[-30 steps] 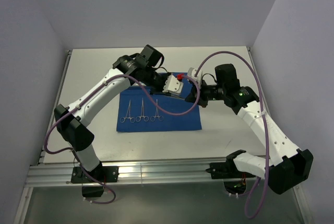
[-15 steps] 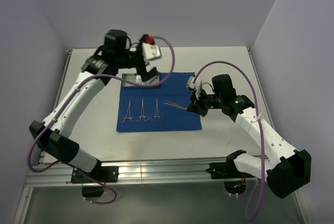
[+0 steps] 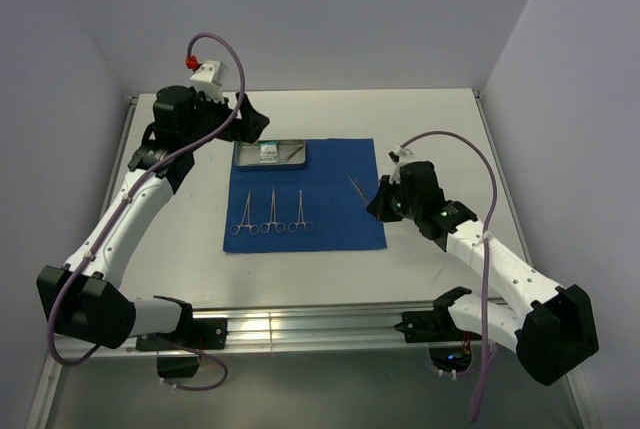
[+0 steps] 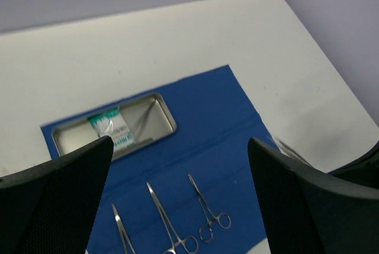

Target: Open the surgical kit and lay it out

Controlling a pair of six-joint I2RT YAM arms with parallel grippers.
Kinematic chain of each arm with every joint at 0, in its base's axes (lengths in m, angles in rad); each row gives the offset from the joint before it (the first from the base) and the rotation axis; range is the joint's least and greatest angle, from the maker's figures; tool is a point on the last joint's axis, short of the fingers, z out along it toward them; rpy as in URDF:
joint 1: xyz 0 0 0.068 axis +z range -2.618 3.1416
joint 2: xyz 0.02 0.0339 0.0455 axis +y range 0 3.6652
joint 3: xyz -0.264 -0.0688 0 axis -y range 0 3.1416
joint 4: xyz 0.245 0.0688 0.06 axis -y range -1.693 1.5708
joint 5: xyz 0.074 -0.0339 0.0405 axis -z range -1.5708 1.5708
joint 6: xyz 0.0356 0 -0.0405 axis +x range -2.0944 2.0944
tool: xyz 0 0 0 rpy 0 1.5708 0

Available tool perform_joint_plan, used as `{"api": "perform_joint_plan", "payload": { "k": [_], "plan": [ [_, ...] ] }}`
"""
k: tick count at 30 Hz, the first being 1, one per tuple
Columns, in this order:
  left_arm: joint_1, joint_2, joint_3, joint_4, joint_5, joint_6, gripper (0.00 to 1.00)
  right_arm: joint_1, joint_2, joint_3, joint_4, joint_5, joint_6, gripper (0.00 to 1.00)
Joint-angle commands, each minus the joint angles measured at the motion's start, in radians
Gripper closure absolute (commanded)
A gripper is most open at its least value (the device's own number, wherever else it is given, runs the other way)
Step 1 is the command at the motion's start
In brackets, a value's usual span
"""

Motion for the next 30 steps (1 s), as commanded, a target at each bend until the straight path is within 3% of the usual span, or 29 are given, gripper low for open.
{"api": "perform_joint_plan", "payload": {
  "k": [1, 8, 17, 30],
  "plan": [
    [0.015, 0.004, -0.024, 0.017, -0.005, -0.156, 0.01, 0.042, 0.021, 0.003, 0.069, 0.249, 0.224, 1.00],
    [0.018, 0.033, -0.050, 0.057, -0.007, -0.167, 0.01, 0.091, 0.147, 0.051, 0.012, 0.449, 0.244, 1.00],
    [0.026, 0.068, -0.043, 0.027, 0.022, -0.127, 0.01, 0.177, 0.231, 0.086, 0.031, 0.466, 0.332, 1.00],
    [0.036, 0.091, -0.012, 0.011, 0.034, -0.110, 0.01, 0.178, 0.331, 0.082, 0.042, 0.516, 0.356, 1.00]
  ]
}}
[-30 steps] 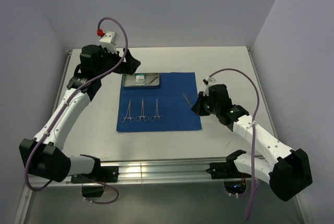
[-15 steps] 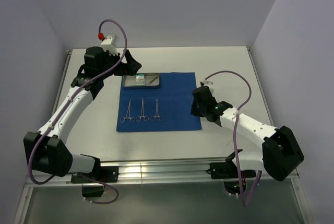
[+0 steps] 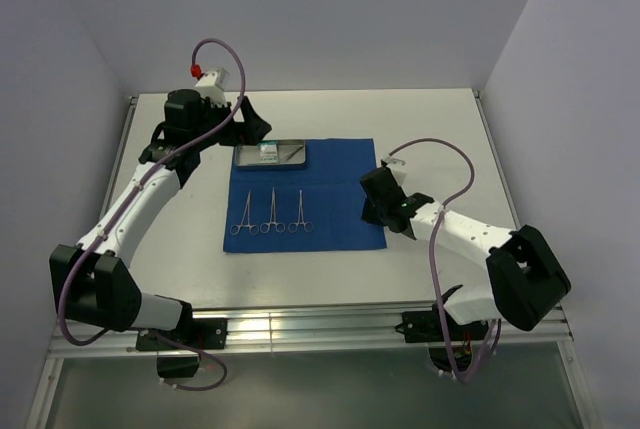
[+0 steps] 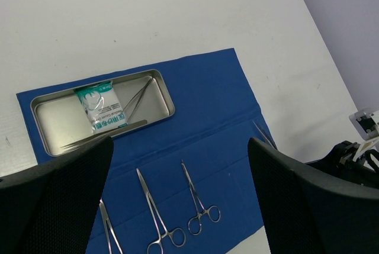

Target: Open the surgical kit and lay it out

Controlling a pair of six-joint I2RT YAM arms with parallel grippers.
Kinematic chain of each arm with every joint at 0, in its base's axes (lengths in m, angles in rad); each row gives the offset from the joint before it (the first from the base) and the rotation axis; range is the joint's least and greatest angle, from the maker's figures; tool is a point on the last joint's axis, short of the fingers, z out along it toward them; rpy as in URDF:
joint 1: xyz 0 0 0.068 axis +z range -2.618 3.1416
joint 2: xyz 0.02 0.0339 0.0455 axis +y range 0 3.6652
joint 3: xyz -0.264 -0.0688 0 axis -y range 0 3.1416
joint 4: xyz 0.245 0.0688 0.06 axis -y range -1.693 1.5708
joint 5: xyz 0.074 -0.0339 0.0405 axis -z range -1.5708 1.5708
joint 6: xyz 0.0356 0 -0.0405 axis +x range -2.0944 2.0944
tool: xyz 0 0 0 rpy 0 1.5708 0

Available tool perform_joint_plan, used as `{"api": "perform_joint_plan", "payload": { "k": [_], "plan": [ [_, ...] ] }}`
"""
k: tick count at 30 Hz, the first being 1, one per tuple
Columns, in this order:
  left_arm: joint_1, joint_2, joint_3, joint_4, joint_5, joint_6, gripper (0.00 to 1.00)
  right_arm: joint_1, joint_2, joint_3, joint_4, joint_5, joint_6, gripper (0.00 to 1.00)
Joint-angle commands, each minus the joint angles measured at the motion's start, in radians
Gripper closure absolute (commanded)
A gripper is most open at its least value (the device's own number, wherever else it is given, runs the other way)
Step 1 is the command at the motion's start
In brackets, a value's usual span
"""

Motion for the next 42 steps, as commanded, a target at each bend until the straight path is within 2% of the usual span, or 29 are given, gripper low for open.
{"api": "perform_joint_plan", "payload": {
  "k": [1, 9, 22, 26, 32, 33, 35, 38, 42],
  "plan": [
    [0.010, 0.005, 0.042, 0.005, 0.024, 0.017, 0.01, 0.004, 0.028, 0.042, 0.019, 0.042, 0.025, 1.00],
    [0.039, 0.017, 0.064, -0.004, 0.050, 0.022, 0.01, 0.003, 0.126, 0.094, -0.033, 0.010, 0.035, 1.00],
    [0.085, 0.034, 0.079, 0.008, 0.097, 0.011, 0.01, 0.003, 0.116, 0.039, -0.064, -0.053, 0.006, 1.00],
    [0.088, 0.042, 0.087, 0.011, 0.105, 0.013, 0.01, 0.003, 0.093, 0.012, -0.052, -0.073, -0.006, 0.83],
    [0.089, 0.055, 0.109, 0.002, 0.113, 0.016, 0.01, 0.001, 0.102, 0.028, -0.078, -0.077, -0.008, 0.65],
    [0.089, 0.055, 0.110, 0.002, 0.113, 0.016, 0.01, 0.001, 0.099, 0.026, -0.086, -0.076, -0.008, 0.59],
    [0.088, 0.052, 0.110, 0.000, 0.114, 0.016, 0.01, -0.002, 0.088, 0.034, -0.092, -0.074, -0.012, 0.58],
    [0.089, 0.048, 0.101, 0.000, 0.116, 0.017, 0.01, -0.002, 0.070, 0.058, -0.104, -0.064, -0.029, 0.64],
    [0.089, 0.048, 0.096, -0.001, 0.123, 0.016, 0.01, -0.008, 0.080, 0.118, -0.132, -0.016, -0.058, 0.66]
  ]
}}
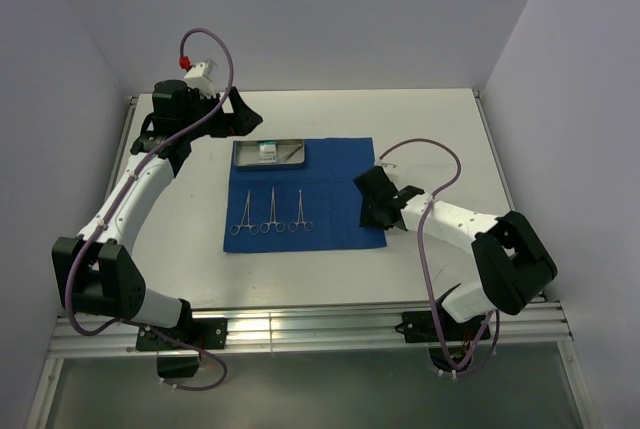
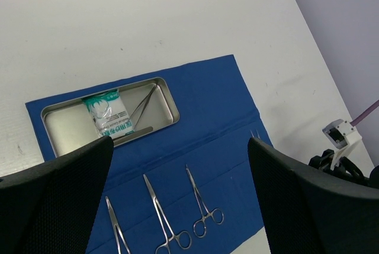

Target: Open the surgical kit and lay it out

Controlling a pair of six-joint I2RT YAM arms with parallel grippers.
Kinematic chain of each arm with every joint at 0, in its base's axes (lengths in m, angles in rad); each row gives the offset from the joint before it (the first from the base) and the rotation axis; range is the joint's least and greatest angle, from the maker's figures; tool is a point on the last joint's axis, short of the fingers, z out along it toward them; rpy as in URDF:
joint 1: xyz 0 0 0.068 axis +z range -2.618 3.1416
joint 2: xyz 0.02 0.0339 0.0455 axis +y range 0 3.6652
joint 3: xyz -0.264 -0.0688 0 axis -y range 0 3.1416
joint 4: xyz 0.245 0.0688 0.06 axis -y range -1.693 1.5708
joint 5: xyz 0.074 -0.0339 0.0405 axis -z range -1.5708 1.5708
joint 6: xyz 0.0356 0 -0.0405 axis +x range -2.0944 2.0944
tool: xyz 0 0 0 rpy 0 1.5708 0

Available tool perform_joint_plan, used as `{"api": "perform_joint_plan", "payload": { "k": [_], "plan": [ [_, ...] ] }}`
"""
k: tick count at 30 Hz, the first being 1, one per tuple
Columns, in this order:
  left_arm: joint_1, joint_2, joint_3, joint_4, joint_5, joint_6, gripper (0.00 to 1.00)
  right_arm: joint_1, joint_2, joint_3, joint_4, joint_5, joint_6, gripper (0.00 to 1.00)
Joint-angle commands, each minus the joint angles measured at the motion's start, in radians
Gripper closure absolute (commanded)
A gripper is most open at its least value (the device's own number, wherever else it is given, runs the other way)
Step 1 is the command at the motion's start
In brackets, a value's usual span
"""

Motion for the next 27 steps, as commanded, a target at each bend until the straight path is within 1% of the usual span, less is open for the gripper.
{"api": "perform_joint_plan", "payload": {
  "k": [1, 2, 7, 11, 16, 19, 27],
  "plan": [
    [0.004, -0.006, 0.033, 0.018, 0.028, 0.011, 0.01, -0.013, -0.027, 0.085, -0.022, 0.060, -0.037, 0.66],
    [0.004, -0.006, 0.033, 0.015, 0.032, 0.011, 0.01, -0.015, -0.018, 0.105, -0.024, 0.058, -0.052, 0.68],
    [0.004, 0.003, 0.049, -0.002, 0.033, 0.012, 0.01, -0.016, 0.030, 0.161, -0.062, 0.041, -0.091, 0.68],
    [0.004, -0.002, 0.052, -0.022, 0.036, 0.020, 0.01, -0.018, 0.050, 0.170, -0.080, 0.027, -0.109, 0.63],
    [0.004, -0.005, 0.066, -0.059, 0.065, 0.052, 0.01, -0.022, 0.051, 0.158, -0.076, 0.006, -0.118, 0.62],
    [0.004, -0.008, 0.068, -0.072, 0.062, 0.058, 0.01, -0.025, 0.057, 0.156, -0.076, 0.003, -0.120, 0.64],
    [0.004, -0.013, 0.062, -0.072, 0.053, 0.061, 0.01, -0.038, 0.134, 0.182, -0.077, -0.006, -0.124, 0.71]
  ]
}}
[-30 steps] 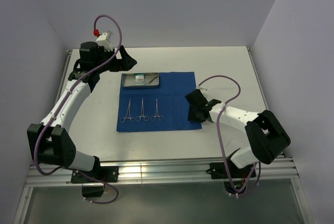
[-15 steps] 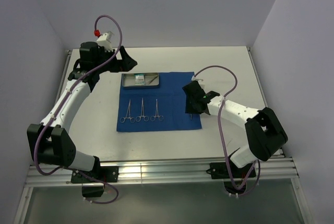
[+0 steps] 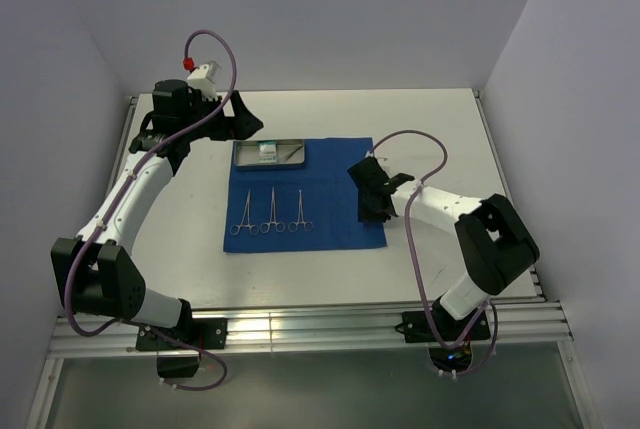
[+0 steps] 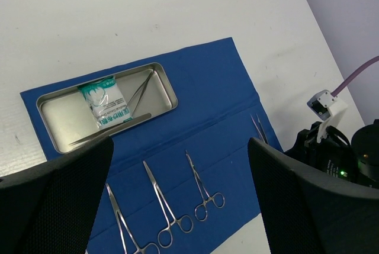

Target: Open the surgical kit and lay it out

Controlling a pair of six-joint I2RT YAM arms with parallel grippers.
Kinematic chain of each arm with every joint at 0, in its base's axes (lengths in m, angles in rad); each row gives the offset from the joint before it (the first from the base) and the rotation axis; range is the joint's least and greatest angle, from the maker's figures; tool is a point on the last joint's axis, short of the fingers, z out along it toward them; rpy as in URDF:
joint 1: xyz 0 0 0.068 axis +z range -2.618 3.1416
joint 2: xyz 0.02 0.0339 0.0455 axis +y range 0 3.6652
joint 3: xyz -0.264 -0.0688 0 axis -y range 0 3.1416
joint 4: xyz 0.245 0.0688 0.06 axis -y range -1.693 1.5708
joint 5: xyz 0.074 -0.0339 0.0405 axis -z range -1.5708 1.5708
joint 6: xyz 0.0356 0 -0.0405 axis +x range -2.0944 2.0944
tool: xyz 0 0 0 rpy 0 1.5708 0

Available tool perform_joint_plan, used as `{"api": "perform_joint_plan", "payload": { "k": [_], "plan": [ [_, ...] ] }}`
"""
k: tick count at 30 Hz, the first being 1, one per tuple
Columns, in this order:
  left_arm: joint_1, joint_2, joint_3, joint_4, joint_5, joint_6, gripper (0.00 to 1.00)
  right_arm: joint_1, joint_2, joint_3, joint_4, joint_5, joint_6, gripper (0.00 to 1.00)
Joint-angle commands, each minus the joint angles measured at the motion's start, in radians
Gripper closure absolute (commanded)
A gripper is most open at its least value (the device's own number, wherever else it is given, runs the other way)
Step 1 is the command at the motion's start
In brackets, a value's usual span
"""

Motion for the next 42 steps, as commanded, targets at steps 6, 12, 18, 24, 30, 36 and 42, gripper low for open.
{"api": "perform_joint_plan", "payload": {
  "k": [6, 12, 18, 24, 30, 36, 42],
  "plan": [
    [0.004, -0.005, 0.034, 0.008, 0.018, 0.016, 0.01, -0.014, 0.023, 0.042, -0.005, 0.008, -0.008, 0.75],
    [0.004, 0.000, 0.029, 0.006, 0.019, 0.017, 0.01, -0.013, 0.025, 0.033, 0.008, 0.006, -0.024, 0.82],
    [0.006, 0.003, 0.037, 0.000, 0.023, 0.022, 0.01, -0.016, 0.045, 0.031, 0.015, 0.003, -0.033, 0.83],
    [0.006, 0.009, 0.038, 0.000, 0.024, 0.017, 0.01, -0.016, 0.060, 0.042, 0.012, 0.002, -0.039, 0.84],
    [0.006, 0.010, 0.035, 0.001, 0.026, 0.017, 0.01, -0.016, 0.046, 0.037, 0.012, 0.000, -0.036, 0.91],
    [0.007, 0.027, 0.048, -0.012, 0.029, 0.005, 0.01, -0.014, 0.003, 0.062, -0.045, 0.008, -0.008, 1.00],
    [0.007, 0.033, 0.052, -0.009, 0.038, -0.001, 0.01, -0.017, -0.067, 0.066, -0.103, -0.014, 0.007, 1.00]
  ]
}}
